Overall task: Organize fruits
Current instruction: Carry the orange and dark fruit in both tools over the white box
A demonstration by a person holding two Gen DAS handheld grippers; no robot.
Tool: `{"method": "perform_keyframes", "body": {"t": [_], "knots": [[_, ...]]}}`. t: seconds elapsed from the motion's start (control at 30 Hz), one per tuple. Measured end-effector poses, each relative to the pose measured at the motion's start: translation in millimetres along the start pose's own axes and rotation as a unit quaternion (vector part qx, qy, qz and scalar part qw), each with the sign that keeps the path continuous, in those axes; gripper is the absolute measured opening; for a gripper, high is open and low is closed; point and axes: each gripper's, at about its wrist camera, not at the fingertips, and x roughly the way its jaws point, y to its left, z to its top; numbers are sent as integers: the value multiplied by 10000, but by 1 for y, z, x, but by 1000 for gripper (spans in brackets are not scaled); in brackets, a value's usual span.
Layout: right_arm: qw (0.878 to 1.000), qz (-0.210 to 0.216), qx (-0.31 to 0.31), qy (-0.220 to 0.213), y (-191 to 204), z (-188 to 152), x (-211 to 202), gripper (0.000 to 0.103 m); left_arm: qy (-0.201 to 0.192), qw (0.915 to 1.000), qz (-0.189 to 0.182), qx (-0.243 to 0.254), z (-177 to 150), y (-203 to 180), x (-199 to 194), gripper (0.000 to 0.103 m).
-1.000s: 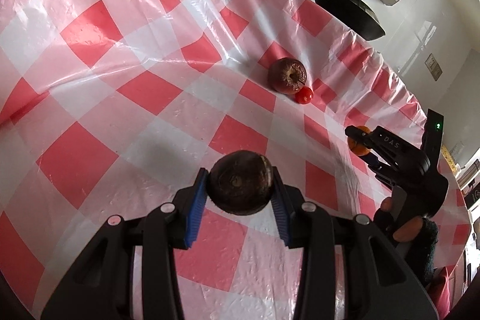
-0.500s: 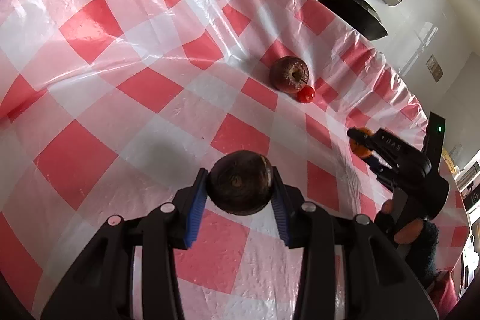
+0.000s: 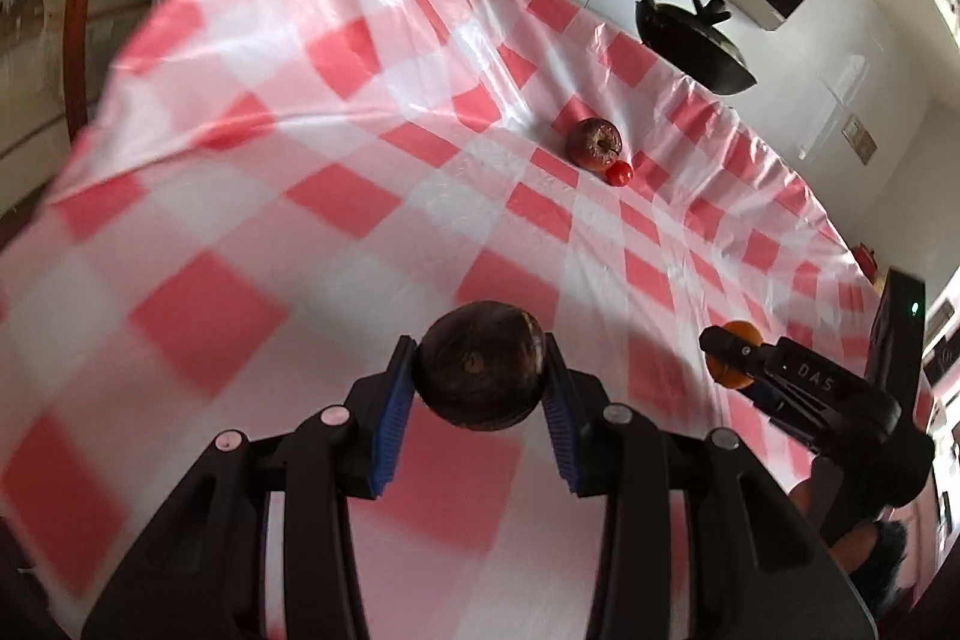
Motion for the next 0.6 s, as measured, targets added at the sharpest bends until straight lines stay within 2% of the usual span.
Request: {"method": "perform_keyframes", "body": {"t": [0.2, 0.43, 0.6], "knots": [[9959, 323, -836, 89, 62, -49, -28, 44, -239, 9995, 217, 54, -21, 42, -62, 41], [9795, 698, -1874, 238, 135, -92, -44, 44, -533, 9969, 585, 1, -41, 97, -115, 41], [9653, 996, -2381, 405, 174, -120, -48, 44, -658, 9928, 997, -58, -57, 134, -143, 41]]}}
